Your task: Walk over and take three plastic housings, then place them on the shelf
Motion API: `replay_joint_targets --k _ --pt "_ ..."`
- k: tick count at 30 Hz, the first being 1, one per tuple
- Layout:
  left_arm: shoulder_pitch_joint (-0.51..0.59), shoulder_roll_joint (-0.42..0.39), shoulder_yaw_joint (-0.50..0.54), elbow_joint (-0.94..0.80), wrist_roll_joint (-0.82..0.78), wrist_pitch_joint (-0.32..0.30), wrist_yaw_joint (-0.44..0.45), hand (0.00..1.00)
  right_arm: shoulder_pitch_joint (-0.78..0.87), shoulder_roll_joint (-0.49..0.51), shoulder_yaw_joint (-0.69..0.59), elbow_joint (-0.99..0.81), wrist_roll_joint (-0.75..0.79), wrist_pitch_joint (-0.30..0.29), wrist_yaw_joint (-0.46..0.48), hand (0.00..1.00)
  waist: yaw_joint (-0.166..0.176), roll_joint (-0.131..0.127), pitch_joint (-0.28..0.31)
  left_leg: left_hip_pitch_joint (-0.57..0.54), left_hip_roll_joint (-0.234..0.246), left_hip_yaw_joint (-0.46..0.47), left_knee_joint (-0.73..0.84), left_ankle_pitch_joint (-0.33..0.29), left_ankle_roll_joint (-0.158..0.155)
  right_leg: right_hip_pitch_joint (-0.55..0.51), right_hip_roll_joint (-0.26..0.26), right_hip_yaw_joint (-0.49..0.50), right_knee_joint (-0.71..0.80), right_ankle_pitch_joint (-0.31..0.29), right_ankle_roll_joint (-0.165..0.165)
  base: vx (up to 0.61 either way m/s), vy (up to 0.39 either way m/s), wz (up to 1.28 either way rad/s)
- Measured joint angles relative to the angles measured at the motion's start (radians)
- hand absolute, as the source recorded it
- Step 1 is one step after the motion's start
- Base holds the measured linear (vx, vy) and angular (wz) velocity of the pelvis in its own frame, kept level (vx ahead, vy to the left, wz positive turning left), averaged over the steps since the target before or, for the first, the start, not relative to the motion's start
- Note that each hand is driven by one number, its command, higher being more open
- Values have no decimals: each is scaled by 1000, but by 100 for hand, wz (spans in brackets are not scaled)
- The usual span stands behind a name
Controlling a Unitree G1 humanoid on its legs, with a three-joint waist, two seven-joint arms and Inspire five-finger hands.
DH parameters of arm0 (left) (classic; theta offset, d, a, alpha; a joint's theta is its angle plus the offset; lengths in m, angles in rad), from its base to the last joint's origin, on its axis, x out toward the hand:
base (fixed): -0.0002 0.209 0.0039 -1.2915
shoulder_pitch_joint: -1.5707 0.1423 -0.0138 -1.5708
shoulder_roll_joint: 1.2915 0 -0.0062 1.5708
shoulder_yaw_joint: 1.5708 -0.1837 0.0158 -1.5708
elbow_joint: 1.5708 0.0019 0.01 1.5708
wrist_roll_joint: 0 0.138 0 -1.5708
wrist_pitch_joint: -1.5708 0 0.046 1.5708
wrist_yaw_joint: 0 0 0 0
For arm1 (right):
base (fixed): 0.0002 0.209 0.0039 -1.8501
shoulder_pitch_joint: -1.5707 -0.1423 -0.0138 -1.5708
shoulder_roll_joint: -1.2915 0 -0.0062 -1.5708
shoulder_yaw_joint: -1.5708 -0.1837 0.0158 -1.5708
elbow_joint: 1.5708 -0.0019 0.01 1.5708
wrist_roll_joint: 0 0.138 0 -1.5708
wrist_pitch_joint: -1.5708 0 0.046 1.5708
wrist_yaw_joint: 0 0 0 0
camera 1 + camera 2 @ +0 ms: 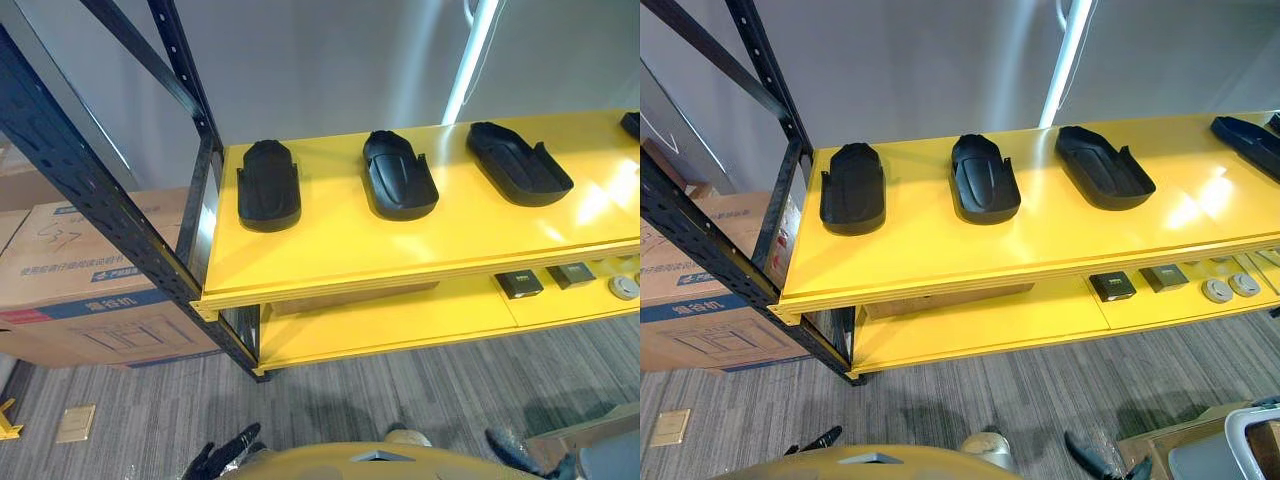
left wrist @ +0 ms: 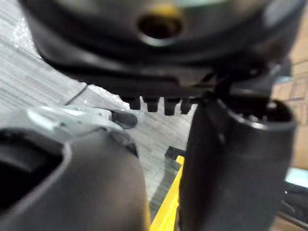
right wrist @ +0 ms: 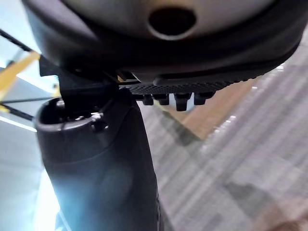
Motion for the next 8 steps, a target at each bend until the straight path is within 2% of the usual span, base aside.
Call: replay_joint_targets --k 3,5,8 --pt "-36 0 0 8 29 15 3 100 -56 12 -2 135 1 70 91 100 5 -12 3 1 -4 -12 0 0 -1 10 -4 -12 -2 -1 -2 24 5 11" --pt "-56 11 3 27 42 20 7 100 -97 34 -11 195 20 147 143 100 14 -21 12 12 -5 -32 0 2 -3 42 -5 -36 -16 -1 -3 38 0 21" --pt "-61 15 6 41 47 29 12 100 -112 47 -23 211 106 208 172 100 29 -24 16 21 -7 -50 0 2 -2 65 -7 -56 -18 -11 -5 17 -3 15"
